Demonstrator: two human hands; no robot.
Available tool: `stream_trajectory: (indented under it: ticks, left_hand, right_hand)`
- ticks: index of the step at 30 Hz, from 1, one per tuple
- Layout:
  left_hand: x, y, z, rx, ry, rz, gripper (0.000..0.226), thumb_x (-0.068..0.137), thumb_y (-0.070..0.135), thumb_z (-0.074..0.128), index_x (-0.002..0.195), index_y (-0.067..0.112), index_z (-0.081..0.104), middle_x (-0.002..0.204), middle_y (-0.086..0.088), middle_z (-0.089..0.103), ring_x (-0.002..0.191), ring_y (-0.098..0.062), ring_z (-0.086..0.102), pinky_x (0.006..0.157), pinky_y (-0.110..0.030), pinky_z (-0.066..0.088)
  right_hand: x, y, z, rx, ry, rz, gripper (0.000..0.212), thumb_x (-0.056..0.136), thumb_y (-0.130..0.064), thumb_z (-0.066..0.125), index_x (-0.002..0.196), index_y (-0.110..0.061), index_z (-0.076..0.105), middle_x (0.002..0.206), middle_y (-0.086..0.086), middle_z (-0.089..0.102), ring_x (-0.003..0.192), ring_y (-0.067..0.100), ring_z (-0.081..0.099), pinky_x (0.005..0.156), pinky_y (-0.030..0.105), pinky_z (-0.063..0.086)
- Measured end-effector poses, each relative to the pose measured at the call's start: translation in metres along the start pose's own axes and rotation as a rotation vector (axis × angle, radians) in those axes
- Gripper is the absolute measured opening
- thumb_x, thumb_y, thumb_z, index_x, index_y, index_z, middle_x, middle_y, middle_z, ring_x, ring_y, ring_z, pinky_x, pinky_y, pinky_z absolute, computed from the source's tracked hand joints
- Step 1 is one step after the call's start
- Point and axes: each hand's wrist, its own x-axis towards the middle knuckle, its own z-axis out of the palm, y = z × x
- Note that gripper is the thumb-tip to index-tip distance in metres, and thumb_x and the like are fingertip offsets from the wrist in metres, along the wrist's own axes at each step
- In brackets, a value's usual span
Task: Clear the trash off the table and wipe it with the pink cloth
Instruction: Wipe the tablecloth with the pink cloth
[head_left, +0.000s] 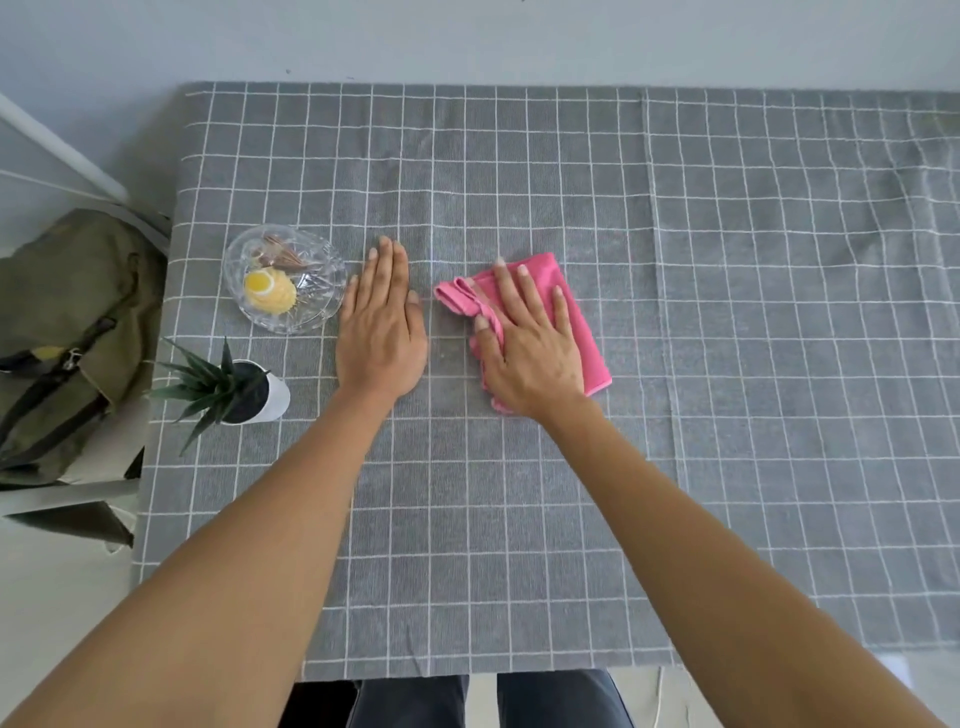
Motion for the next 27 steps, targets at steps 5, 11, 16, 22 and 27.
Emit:
stream_trajectory:
  ticks: [5,11,16,22,27]
  left_hand:
    - [0.000,-0.003,0.003,0.014,-0.001,0.005,0.054,0.102,0.027,0.013,0.153,0.014,-0.001,0.161,-0.001,-0.006,0.148,-0.011,-0.006,0.120,-0.031,-0.005]
    - [0.000,-0.002,0.003,0.002,0.019,-0.004,0.054,0.102,0.025,0.015,0.153,0.012,0.003,0.161,-0.003,-0.001,0.148,-0.013,-0.003,0.120,-0.031,-0.004]
    - [0.000,0.000,0.001,-0.005,0.016,-0.007,0.054,0.103,0.025,0.016,0.153,0.012,0.002,0.161,-0.003,-0.002,0.148,-0.013,-0.004,0.120,-0.031,-0.005]
    - [-0.002,0.000,0.000,-0.006,0.017,0.013,0.055,0.102,0.021,0.020,0.153,0.011,0.003,0.161,-0.004,-0.001,0.148,-0.014,-0.002,0.121,-0.033,-0.003]
    - [0.000,-0.002,0.000,-0.005,0.012,0.013,0.053,0.103,0.024,0.015,0.153,0.012,0.002,0.161,-0.003,-0.003,0.148,-0.013,-0.004,0.121,-0.032,-0.005]
  right_hand:
    - [0.010,0.062,-0.021,-0.045,0.055,0.240,0.051,0.098,-0.051,0.002,0.140,-0.038,-0.022,0.161,-0.005,-0.008,0.147,0.014,-0.012,0.119,0.044,-0.010]
    - [0.015,0.062,-0.020,-0.012,0.066,0.347,0.052,0.100,-0.046,0.013,0.150,-0.041,-0.003,0.162,-0.004,-0.005,0.149,0.019,-0.008,0.118,0.050,-0.008]
    - [0.003,0.005,-0.001,-0.061,-0.008,0.107,0.054,0.096,-0.058,0.000,0.147,-0.044,-0.013,0.160,-0.003,-0.013,0.147,0.019,-0.015,0.117,0.049,-0.013]
    - [-0.006,-0.008,0.007,-0.073,0.023,-0.016,0.056,0.098,-0.056,0.011,0.151,-0.042,0.007,0.162,-0.005,0.001,0.149,0.015,-0.003,0.119,0.047,-0.006]
    - [0.008,0.033,-0.005,-0.114,0.029,0.071,0.053,0.099,-0.054,0.003,0.148,-0.041,-0.009,0.161,-0.006,-0.008,0.148,0.017,-0.009,0.119,0.048,-0.008]
